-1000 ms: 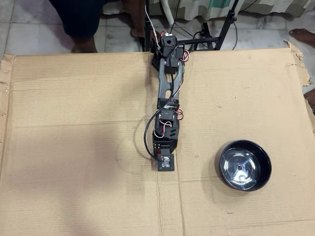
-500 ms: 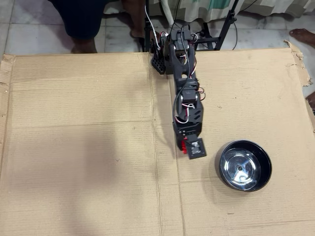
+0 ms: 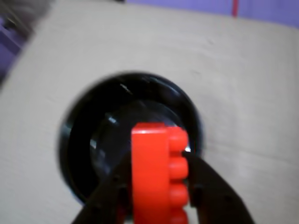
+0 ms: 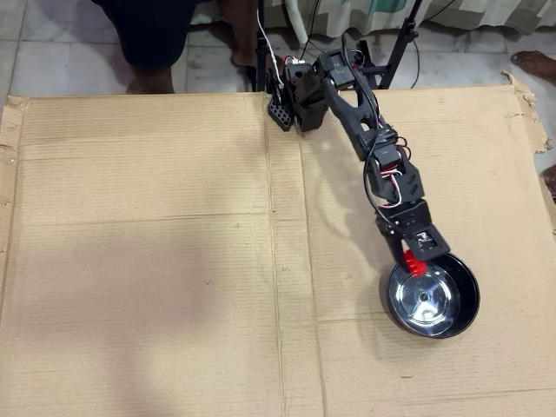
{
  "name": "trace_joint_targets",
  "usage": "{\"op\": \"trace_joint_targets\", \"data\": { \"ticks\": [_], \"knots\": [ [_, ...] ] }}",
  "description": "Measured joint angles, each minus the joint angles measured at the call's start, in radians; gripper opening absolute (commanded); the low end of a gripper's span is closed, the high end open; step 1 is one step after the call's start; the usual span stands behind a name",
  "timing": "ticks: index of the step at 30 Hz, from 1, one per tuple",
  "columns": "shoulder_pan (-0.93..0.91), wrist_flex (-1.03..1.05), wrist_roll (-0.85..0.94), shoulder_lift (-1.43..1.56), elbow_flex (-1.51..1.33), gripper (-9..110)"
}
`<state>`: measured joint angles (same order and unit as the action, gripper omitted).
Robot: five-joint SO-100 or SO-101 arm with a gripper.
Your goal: Grasp a lego block and put it in the bin.
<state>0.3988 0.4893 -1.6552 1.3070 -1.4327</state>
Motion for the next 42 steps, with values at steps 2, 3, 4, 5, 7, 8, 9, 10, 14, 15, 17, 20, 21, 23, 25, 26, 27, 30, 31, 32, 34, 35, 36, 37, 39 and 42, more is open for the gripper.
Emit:
{"op": "trace_joint_targets", "data": {
  "ticks": [2,3,4,5,7,8,9,10,14,15,17,20,21,23,25,26,27,30,31,32,34,35,36,37,39,42],
  "knots": [
    [0.015,-0.075,-0.008,-0.026,0.0,0],
    [0.021,-0.114,-0.009,-0.043,0.0,0],
    [0.023,-0.15,-0.009,-0.063,0.0,0],
    [0.023,-0.199,-0.009,-0.086,0.0,0],
    [0.021,-0.267,-0.009,-0.123,0.0,1],
    [0.021,-0.296,-0.009,-0.137,0.0,1],
    [0.023,-0.324,-0.009,-0.153,0.0,1],
    [0.023,-0.344,-0.009,-0.167,0.0,2],
    [0.018,-0.371,-0.009,-0.193,0.0,16],
    [0.018,-0.371,-0.009,-0.193,0.0,21],
    [0.018,-0.374,-0.009,-0.193,0.0,28],
    [0.018,-0.374,-0.009,-0.193,0.0,33],
    [0.018,-0.374,-0.009,-0.193,0.0,33],
    [0.018,-0.374,-0.009,-0.193,0.0,33],
    [0.018,-0.374,-0.008,-0.193,0.0,33],
    [0.014,-0.374,-0.008,-0.193,0.0,33],
    [0.008,-0.374,-0.006,-0.193,0.0,33],
    [-0.014,-0.353,0.0,-0.184,-0.014,33],
    [-0.02,-0.324,0.008,-0.173,-0.021,33],
    [-0.028,-0.288,0.017,-0.158,-0.025,33],
    [-0.048,-0.199,0.069,-0.103,-0.032,33],
    [-0.058,-0.141,0.081,-0.066,-0.04,33],
    [-0.086,-0.044,0.1,-0.002,-0.057,33],
    [-0.097,-0.025,0.109,0.021,-0.067,33],
    [-0.127,0.084,0.153,0.115,-0.135,33],
    [-0.19,0.152,0.213,0.267,-0.25,33]
  ]
}}
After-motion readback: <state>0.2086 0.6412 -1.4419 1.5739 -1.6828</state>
